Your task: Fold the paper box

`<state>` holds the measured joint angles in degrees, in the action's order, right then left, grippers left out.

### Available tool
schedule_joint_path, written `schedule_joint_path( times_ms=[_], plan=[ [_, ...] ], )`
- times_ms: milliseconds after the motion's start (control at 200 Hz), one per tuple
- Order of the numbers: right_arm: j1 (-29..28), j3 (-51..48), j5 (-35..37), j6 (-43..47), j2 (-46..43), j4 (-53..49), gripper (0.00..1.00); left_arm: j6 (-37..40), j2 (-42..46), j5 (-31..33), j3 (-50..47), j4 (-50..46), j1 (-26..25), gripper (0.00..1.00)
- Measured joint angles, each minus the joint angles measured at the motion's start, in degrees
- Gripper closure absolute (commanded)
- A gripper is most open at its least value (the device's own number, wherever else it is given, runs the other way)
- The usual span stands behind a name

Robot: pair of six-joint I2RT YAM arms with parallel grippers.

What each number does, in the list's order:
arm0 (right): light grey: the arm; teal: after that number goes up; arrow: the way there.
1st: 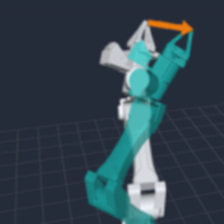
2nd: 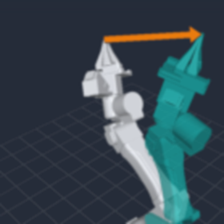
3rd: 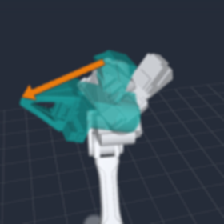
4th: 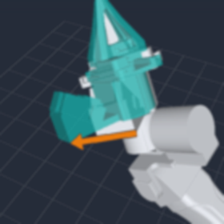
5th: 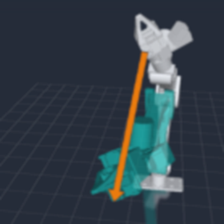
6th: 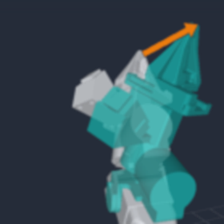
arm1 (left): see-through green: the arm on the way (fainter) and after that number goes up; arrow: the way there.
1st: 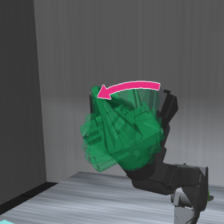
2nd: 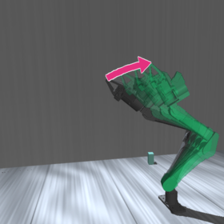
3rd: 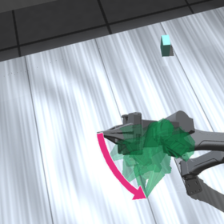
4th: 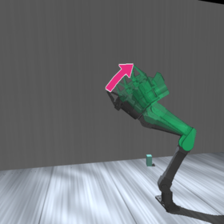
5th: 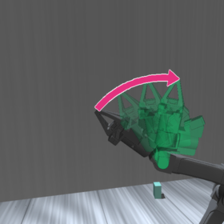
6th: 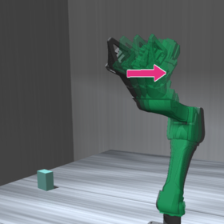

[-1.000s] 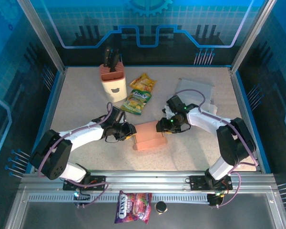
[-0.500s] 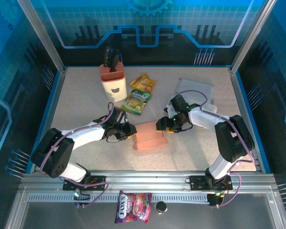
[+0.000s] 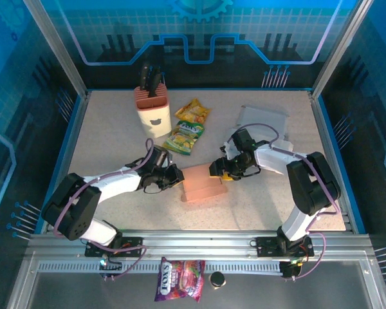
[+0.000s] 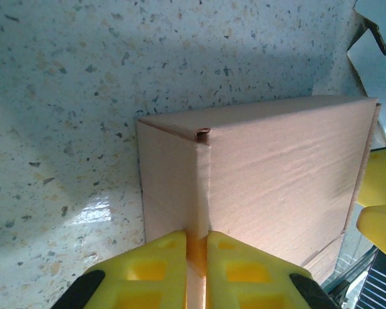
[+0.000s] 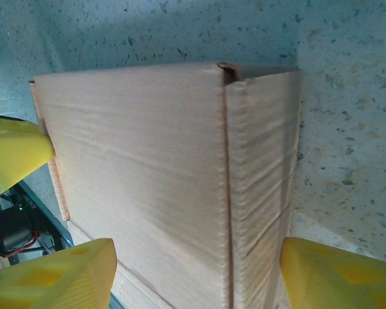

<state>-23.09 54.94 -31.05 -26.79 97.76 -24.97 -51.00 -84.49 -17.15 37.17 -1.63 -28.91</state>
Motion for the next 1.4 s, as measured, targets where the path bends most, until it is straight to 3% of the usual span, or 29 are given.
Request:
schedule_joint_path(
  times_ms=[215, 635, 1116, 1246, 1401],
  plan=[
    [0.79, -0.31, -1.16, 0.79, 0.63, 0.0, 0.28, -0.09, 0.0, -0.39, -0.57, 1.33, 0.02, 0.95],
    [1.9, -1.03, -7.54, 1.9, 1.7, 2.05, 0.23, 0.13, 0.0, -2.51, -2.67, 4.94, 2.01, 0.96],
    [1.73, -3.58, -18.01, -5.73, 2.23, 16.09, 0.38, 0.52, -1.84, -3.61, -2.75, 7.06, 3.26, 0.96],
    [1.7, -4.11, -18.99, -8.15, 2.21, 19.06, 0.43, 1.42, -2.05, -3.72, -2.34, 6.71, 3.26, 0.9],
    [1.66, -5.16, -19.17, -10.82, 2.12, 19.67, 0.5, 3.98, -1.86, -2.84, -1.18, 3.74, 3.26, 0.74]
  ],
)
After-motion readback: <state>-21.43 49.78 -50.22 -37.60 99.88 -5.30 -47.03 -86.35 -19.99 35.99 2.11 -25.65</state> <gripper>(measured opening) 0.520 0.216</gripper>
